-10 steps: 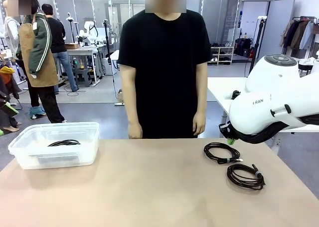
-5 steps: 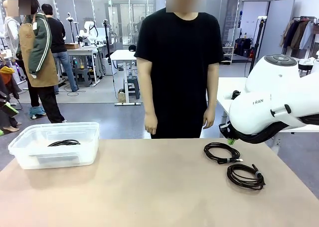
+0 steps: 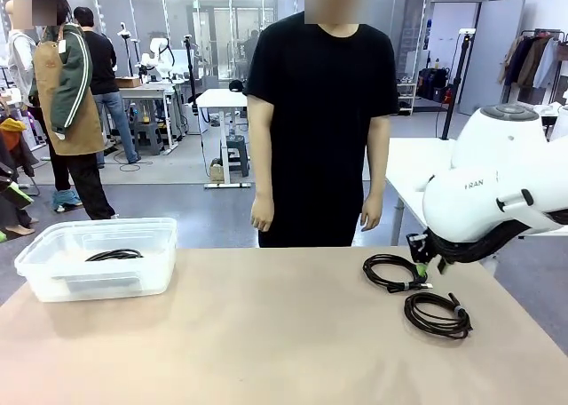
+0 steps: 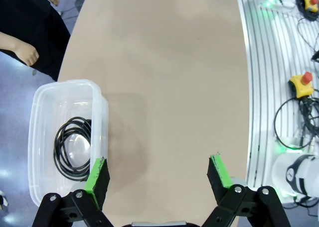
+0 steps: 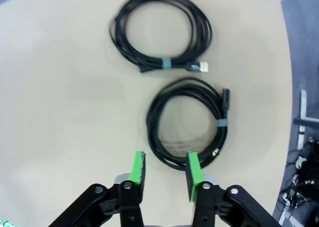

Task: Organize and store the cables.
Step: Place the USB Extension Cable into the Organizing box.

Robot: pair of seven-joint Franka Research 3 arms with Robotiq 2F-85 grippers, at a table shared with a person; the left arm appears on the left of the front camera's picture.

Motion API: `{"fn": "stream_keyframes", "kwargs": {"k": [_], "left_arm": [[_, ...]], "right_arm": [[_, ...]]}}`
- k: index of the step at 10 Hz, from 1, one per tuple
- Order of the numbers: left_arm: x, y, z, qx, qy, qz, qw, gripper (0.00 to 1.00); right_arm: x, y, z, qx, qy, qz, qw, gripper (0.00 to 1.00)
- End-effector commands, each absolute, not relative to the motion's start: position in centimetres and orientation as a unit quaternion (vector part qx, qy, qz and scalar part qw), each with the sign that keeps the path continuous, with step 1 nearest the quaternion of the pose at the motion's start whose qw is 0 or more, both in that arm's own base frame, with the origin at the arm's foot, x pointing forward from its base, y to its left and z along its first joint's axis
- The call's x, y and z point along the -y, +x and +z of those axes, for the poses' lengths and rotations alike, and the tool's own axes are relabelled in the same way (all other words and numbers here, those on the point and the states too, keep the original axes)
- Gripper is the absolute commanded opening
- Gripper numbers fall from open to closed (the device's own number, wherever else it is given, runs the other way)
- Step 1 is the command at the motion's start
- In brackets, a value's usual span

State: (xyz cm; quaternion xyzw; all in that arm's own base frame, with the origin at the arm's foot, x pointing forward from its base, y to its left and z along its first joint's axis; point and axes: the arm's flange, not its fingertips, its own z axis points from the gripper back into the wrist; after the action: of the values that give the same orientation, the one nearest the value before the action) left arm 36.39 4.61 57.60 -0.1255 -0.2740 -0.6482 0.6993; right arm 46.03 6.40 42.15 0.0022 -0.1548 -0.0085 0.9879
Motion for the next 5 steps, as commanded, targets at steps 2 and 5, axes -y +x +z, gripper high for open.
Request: {"fn": "stream_keyframes", "kwargs": {"k": [2,5], "left_arm": [[-4.7,36.7,57.9,0.271,-0.119,-0.649,0.701,1.0],[-4.7,36.7,57.9,0.271,-0.119,-0.649,0.701,1.0]], "right_arm": [[-2.3,46.6,38.7,0.116,0.005,-0.026,0.993,1.0],[0.6,47.8,34.5,0.095,-0.009,-0.05,0.994,1.0]]}}
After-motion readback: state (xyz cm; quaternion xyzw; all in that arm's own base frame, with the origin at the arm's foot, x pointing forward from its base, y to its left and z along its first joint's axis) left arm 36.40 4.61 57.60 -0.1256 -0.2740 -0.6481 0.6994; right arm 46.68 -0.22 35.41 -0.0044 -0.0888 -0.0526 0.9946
